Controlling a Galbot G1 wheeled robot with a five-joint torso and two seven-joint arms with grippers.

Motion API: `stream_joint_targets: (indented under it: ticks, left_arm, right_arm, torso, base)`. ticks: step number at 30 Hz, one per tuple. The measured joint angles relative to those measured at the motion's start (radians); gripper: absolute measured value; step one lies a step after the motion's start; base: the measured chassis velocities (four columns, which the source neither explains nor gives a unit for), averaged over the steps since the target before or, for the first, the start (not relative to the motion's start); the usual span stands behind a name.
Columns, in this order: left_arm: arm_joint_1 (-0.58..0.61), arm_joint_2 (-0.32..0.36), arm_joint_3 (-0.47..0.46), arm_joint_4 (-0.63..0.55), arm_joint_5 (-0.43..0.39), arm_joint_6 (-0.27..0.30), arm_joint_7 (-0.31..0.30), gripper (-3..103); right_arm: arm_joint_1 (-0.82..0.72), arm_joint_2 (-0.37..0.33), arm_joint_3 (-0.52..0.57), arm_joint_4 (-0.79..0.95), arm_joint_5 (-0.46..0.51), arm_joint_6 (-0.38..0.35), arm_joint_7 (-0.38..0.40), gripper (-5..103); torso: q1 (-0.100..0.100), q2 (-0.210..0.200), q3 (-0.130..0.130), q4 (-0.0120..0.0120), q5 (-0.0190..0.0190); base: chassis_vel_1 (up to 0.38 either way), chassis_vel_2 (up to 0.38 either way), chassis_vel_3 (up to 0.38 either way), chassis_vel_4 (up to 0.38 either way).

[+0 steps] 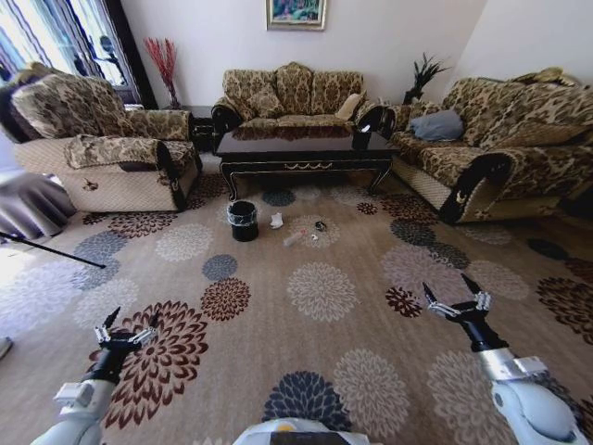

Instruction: Move to the front of the table and pick up the trash from the floor, then place it into the trash bin.

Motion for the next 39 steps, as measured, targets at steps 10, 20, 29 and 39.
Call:
stream_joint_targets:
  ticks: [10, 20, 29, 39]
  left_arm:
    - [-0.007, 0.000, -0.001, 0.018, -0.001, -0.005, 0.000, 100]
    - [-0.019, -0.002, 0.000, 0.027, -0.001, -0.009, 0.001, 100]
    - [-0.014, -0.001, -0.010, 0.024, -0.016, -0.009, 0.000, 100]
    - [-0.018, -0.007, -0.010, 0.040, -0.016, -0.011, -0.002, 100]
  right_arm:
    - [-0.016, 0.008, -0.001, -0.008, -0.002, 0.008, -0.019, 100]
    - [-0.026, 0.005, 0.002, -0.021, 0.006, 0.015, -0.034, 100]
    - [-0.018, 0.016, -0.010, -0.020, -0.008, 0.015, -0.039, 100]
    - [-0.009, 0.012, -0.017, -0.029, -0.013, 0.013, -0.044, 100]
  torso:
    - [-0.016, -0.043, -0.027, -0.0002, 0.0000]
    - [-0.030, -0.082, -0.052, -0.0002, 0.0000]
    - [-0.041, -0.116, -0.075, 0.0000, 0.0001]
    - [-0.055, -0.158, -0.104, 0.0000, 0.0000]
  base:
    - [0.000, 0.000, 0.000, 0.000]
    - [0.000, 0.000, 0.000, 0.000]
    - [0.000, 0.000, 0.000, 0.000]
    - [0.000, 0.000, 0.000, 0.000]
